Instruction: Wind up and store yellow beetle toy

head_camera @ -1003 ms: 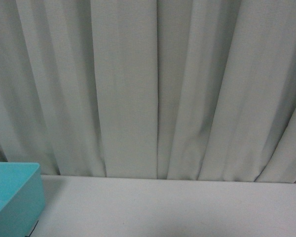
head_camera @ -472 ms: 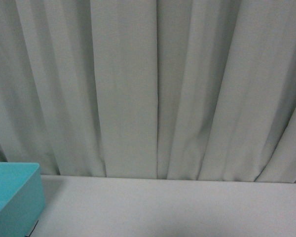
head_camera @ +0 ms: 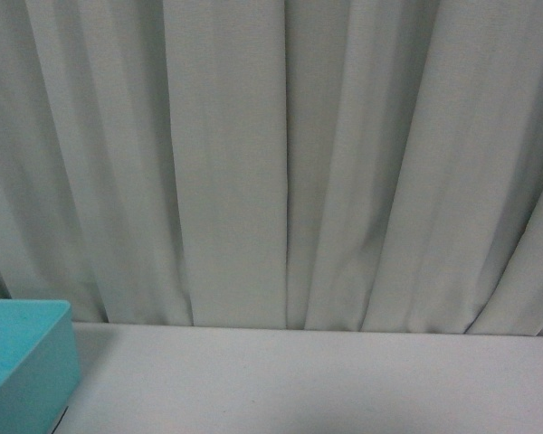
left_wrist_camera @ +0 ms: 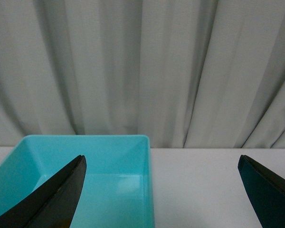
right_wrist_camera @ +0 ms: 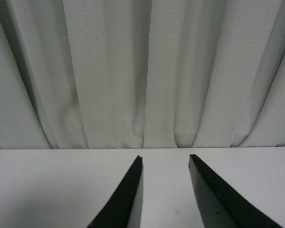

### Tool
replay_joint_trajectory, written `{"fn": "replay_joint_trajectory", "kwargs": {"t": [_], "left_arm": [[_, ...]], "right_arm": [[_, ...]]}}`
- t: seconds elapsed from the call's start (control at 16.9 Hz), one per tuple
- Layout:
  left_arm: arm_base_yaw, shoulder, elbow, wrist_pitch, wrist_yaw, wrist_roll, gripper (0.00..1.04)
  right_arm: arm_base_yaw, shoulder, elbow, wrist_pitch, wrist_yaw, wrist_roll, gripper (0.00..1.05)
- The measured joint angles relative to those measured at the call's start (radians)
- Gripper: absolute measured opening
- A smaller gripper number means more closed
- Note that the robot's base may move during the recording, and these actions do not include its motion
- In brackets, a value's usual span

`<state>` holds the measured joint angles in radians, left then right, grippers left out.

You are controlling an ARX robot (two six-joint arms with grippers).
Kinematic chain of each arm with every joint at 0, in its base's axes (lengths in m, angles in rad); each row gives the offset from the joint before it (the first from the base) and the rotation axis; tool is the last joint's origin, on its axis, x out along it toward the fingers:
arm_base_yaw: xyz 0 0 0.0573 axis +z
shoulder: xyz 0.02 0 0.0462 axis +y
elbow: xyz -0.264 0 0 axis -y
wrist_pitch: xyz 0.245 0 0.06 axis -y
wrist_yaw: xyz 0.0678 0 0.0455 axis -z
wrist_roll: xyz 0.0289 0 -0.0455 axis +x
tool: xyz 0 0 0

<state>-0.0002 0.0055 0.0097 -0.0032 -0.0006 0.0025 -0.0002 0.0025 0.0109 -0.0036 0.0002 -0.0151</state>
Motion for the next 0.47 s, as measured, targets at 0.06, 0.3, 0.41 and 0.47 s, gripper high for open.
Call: {"fn": "replay_joint_trajectory", "kwargs": {"t": [0.06,0.3,0.41,0.47], "left_arm": [[0.000,0.000,0.000,0.000,0.000,0.000,0.98],[0.000,0.000,0.000,0.000,0.000,0.000,0.98],[0.000,0.000,0.000,0.000,0.000,0.000,0.98],[0.000,0.000,0.000,0.000,0.000,0.000,0.98]], "right_arm": [[0.000,0.000,0.000,0.000,0.000,0.000,0.43],[0.000,0.000,0.000,0.000,0.000,0.000,0.87],[0.000,0.000,0.000,0.000,0.000,0.000,1.00],[0.000,0.000,0.000,0.000,0.000,0.000,0.97]]}}
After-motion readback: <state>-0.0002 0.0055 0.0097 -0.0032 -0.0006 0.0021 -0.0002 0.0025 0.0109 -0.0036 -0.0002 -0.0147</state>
